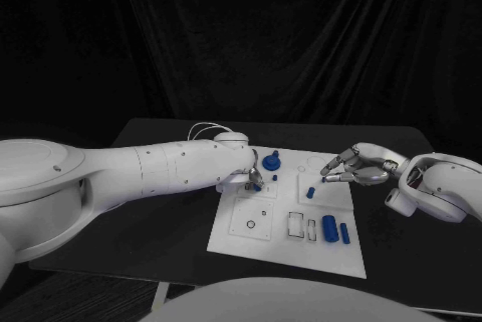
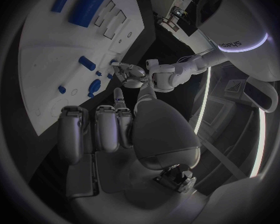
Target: Assemble the parts on the task board
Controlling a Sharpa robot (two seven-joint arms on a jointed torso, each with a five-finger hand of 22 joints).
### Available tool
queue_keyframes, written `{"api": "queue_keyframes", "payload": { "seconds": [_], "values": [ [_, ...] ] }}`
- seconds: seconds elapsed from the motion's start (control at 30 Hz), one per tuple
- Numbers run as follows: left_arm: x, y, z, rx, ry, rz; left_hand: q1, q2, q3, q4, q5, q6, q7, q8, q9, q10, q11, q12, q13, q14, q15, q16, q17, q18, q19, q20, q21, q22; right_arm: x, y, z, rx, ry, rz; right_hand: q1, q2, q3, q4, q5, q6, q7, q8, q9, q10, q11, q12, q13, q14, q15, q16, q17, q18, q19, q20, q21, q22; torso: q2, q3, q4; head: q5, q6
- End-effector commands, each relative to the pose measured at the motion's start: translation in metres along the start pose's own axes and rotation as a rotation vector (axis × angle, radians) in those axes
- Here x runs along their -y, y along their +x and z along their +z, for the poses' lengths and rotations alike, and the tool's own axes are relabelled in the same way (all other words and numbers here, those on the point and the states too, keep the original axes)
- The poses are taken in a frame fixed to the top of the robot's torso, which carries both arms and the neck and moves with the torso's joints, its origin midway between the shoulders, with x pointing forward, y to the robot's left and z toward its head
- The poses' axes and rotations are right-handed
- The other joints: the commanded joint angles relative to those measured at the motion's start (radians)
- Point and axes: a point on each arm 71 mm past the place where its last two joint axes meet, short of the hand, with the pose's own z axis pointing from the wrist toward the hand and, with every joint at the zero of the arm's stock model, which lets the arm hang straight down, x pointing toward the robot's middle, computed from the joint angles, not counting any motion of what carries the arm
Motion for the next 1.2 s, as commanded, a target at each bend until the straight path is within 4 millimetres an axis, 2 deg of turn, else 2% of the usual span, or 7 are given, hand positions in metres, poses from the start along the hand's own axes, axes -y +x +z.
{"api": "queue_keyframes", "payload": {
  "seconds": [0.03,0.17,0.53,0.87,0.97,1.07,1.2],
  "values": [
    [0.001,0.001,0.0,0.0,0.006,0.0,0.019,0.0,0.027,-0.014,0.012,-0.008,-0.002,0.009,0.015,0.106,-0.009,0.003,0.263,0.106,-0.006,0.003,0.263,0.003,0.081,-0.008,-0.006,0.234,0.002,0.002,0.0,-0.011,0.014,0.006,0.01,0.0,0.0,-0.006,0.006,-0.003,0.003,-0.004,-0.001,0.043,0.002,-0.006,-0.065,0.053,-0.002,-0.004,-0.001,0.009,0.059,0.006,-0.005,0.23,0.0,0.0001,0.0,-0.001,0.0],
    [0.002,0.001,0.001,0.001,0.008,-0.001,0.031,-0.013,0.06,-0.036,0.019,-0.011,-0.004,0.019,0.034,0.106,-0.011,0.003,0.263,0.106,-0.008,0.003,0.263,0.003,0.081,-0.009,-0.006,0.235,0.002,0.002,0.0,-0.011,0.014,0.006,0.01,0.0,0.0,-0.006,0.006,-0.003,0.003,-0.004,-0.001,0.043,0.002,-0.006,-0.065,0.053,-0.002,-0.004,-0.001,0.009,0.059,0.006,-0.005,0.23,0.0,0.0001,-0.0001,-0.001,0.0],
    [0.003,0.001,0.0,0.003,0.011,-0.003,0.022,-0.024,0.084,-0.051,-0.038,-0.009,-0.008,0.033,0.057,0.106,-0.014,0.003,0.263,0.106,-0.01,0.003,0.263,0.003,0.081,-0.012,-0.007,0.235,0.002,0.002,0.0,-0.012,0.014,0.006,0.011,0.001,-0.001,-0.006,0.007,-0.004,0.003,-0.005,-0.002,0.043,0.002,-0.006,-0.067,0.053,-0.002,-0.005,-0.002,0.01,0.058,0.006,-0.007,0.23,0.0,0.0001,0.0002,0.001,0.0],
    [0.002,0.0,-0.004,0.062,0.032,-0.034,0.062,-0.036,0.116,-0.103,-0.033,-0.013,-0.011,0.047,0.08,0.106,-0.018,0.003,0.263,0.106,-0.014,0.003,0.263,0.002,0.083,-0.015,-0.004,0.238,0.003,0.001,-0.001,-0.007,0.017,0.006,0.011,0.001,-0.001,-0.006,0.007,-0.004,0.003,-0.005,-0.002,0.043,0.002,-0.006,-0.067,0.053,-0.002,-0.005,-0.002,0.01,0.058,0.006,-0.007,0.23,0.0,0.0001,0.0003,-0.001,0.0],
    [0.002,-0.001,-0.007,0.104,0.041,-0.027,0.062,-0.037,0.117,-0.104,-0.033,-0.013,-0.01,0.047,0.081,0.106,-0.018,0.003,0.263,0.106,-0.014,0.003,0.263,0.003,0.082,-0.015,-0.005,0.237,0.004,0.001,-0.002,-0.007,0.018,0.006,0.011,0.001,-0.001,-0.006,0.007,-0.004,0.003,-0.005,-0.002,0.043,0.002,-0.006,-0.067,0.053,-0.002,-0.005,-0.002,0.01,0.058,0.006,-0.007,0.23,0.0,0.0002,0.0,0.001,0.0],
    [0.003,-0.002,-0.01,0.145,0.054,-0.019,0.048,-0.036,0.117,-0.098,-0.067,-0.021,-0.009,0.046,0.085,0.106,-0.017,0.003,0.263,0.106,-0.014,0.003,0.263,0.003,0.083,-0.015,-0.005,0.237,0.004,0.001,-0.002,-0.005,0.018,0.006,0.011,0.001,-0.001,-0.006,0.007,-0.004,0.003,-0.005,-0.002,0.043,0.002,-0.006,-0.067,0.053,-0.002,-0.005,-0.002,0.01,0.058,0.006,-0.007,0.23,0.0,0.0002,-0.0002,0.001,0.0],
    [0.003,-0.003,-0.015,0.208,0.074,-0.005,0.038,-0.033,0.117,-0.092,-0.078,-0.034,-0.004,0.035,0.081,0.106,-0.013,0.003,0.263,0.106,-0.012,0.003,0.263,0.003,0.083,-0.014,-0.005,0.237,0.004,0.001,-0.002,-0.004,0.018,0.006,0.012,0.001,-0.001,-0.006,0.007,-0.006,0.003,-0.006,-0.002,0.043,0.002,-0.007,-0.068,0.053,-0.002,-0.004,-0.001,0.01,0.058,0.007,-0.007,0.23,0.0,0.0002,0.0006,-0.001,0.0]
  ]
}}
